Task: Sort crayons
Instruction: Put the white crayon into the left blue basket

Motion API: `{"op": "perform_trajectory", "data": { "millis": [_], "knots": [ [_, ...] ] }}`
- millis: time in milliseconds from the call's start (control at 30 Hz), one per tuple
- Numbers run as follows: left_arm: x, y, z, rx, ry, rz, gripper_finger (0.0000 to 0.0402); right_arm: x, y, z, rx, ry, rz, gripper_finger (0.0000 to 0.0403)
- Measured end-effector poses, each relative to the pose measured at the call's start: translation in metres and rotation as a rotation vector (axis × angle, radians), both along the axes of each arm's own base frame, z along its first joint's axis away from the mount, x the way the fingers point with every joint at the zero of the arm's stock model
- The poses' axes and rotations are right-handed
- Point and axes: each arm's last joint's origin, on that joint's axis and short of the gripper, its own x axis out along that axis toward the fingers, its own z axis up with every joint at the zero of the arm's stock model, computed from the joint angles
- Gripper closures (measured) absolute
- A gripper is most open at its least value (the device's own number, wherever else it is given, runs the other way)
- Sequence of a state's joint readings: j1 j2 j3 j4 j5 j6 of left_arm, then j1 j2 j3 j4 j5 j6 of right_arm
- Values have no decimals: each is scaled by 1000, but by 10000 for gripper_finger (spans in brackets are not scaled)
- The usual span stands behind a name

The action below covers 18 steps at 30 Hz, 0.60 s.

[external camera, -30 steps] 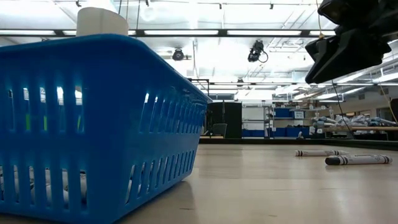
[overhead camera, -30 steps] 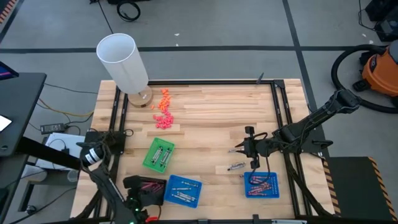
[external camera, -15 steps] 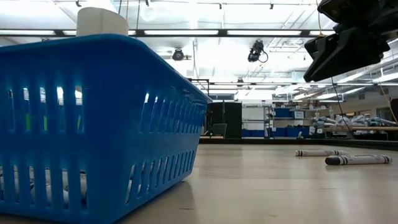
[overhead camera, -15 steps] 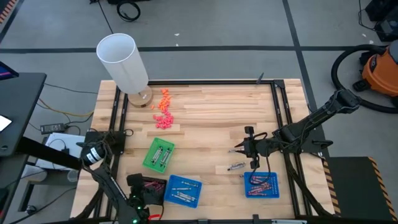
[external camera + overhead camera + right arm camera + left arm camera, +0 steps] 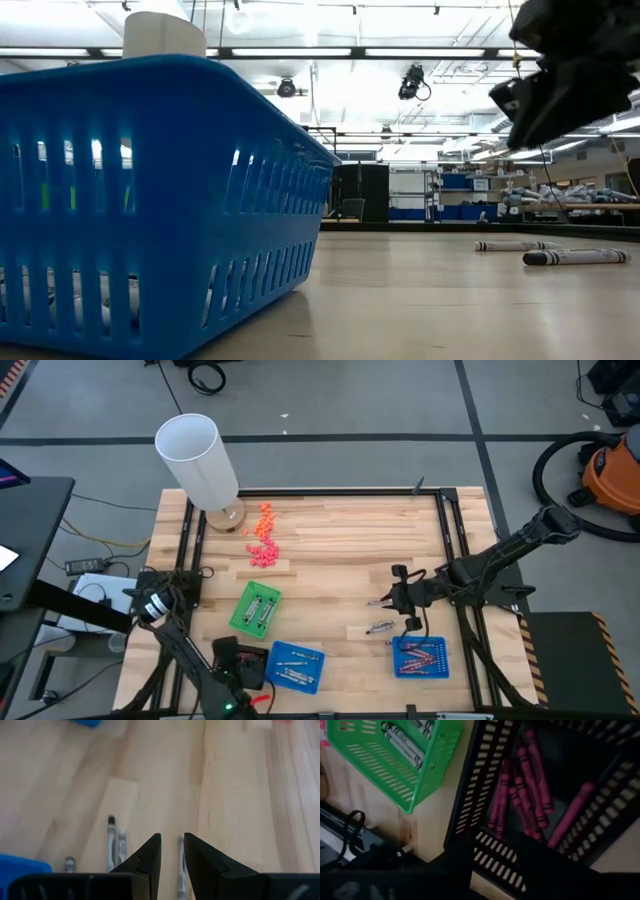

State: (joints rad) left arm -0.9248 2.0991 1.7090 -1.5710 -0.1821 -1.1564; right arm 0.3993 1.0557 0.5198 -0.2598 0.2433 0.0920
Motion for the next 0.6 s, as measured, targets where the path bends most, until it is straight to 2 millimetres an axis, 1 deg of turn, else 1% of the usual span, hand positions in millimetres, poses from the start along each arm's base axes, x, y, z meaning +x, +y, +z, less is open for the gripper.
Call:
{"op": "perform_trajectory", "data": {
  "millis": [133, 333, 600],
  "knots": [
    [9, 1, 8, -30, -22, 21, 254, -3, -4, -4, -6, 50, -25, 309],
    [18, 3, 16, -62, -44, 45, 255, -4, -7, -19, 12, 22, -33, 309],
    [26, 10, 17, -64, -48, 76, 255, -8, -17, -36, 28, 0, -73, 306]
  ]
}}
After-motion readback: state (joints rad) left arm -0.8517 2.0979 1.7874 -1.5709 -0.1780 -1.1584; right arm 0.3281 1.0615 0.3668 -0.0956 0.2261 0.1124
